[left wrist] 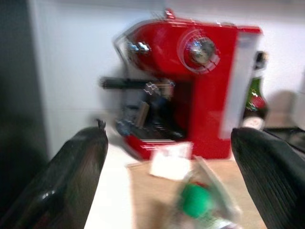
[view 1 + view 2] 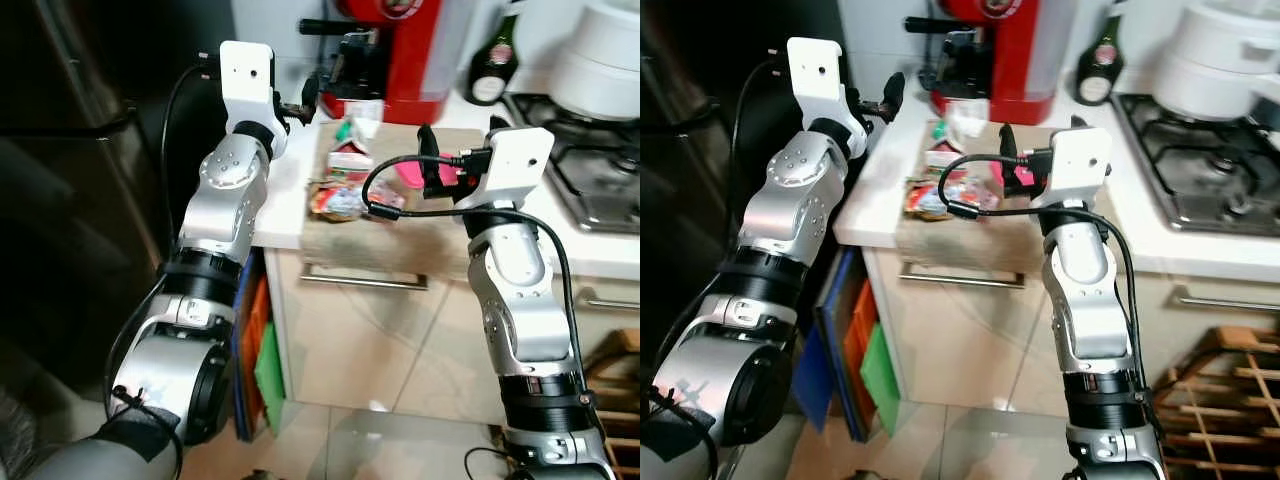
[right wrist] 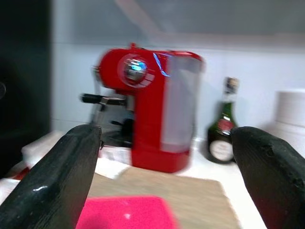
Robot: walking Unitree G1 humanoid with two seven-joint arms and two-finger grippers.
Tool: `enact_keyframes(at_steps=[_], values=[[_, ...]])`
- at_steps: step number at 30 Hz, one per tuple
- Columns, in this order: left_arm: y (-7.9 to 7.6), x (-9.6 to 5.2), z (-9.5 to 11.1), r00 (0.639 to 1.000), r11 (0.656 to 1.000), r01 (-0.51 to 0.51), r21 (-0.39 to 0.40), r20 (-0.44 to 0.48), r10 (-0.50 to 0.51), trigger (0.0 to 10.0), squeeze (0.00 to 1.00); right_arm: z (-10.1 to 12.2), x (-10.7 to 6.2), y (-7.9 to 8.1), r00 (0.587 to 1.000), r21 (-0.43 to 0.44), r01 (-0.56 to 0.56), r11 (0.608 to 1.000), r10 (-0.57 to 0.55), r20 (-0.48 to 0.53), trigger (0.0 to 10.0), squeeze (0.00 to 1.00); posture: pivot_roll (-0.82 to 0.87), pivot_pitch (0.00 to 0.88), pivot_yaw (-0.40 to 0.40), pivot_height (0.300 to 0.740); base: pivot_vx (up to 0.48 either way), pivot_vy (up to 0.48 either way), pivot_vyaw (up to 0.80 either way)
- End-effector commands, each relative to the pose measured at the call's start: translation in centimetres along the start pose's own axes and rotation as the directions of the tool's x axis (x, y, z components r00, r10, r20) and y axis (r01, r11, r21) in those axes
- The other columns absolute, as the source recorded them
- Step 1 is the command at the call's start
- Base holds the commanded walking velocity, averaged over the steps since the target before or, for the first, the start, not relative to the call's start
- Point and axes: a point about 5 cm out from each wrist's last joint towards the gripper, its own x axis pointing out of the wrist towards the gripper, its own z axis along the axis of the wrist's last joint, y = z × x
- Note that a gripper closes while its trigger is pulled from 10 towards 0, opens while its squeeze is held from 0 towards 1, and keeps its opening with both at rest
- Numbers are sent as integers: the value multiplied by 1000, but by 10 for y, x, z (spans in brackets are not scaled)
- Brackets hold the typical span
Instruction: Restocking fridge
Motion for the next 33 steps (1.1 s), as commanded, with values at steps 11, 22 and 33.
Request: enact_keyframes(at_steps=[11,22,33], values=[[8,11,29,987,992,-129,13,95,127,10000,0,-4,-3,-4,1000,-13,-7,1000,7,-27,10000,0,-108,0,52,740,87,-174,0],[13,24,34,993,990,-120,75,17,119,10000,0,-7,-4,2,998,0,-33,999,33,-44,10000,0,-101,9,40,740,0,0,0],[8,28,16,991,992,-98,83,-79,105,10000,0,-10,-10,7,998,25,-27,999,29,-64,10000,0,-118,44,62,740,0,0,0]])
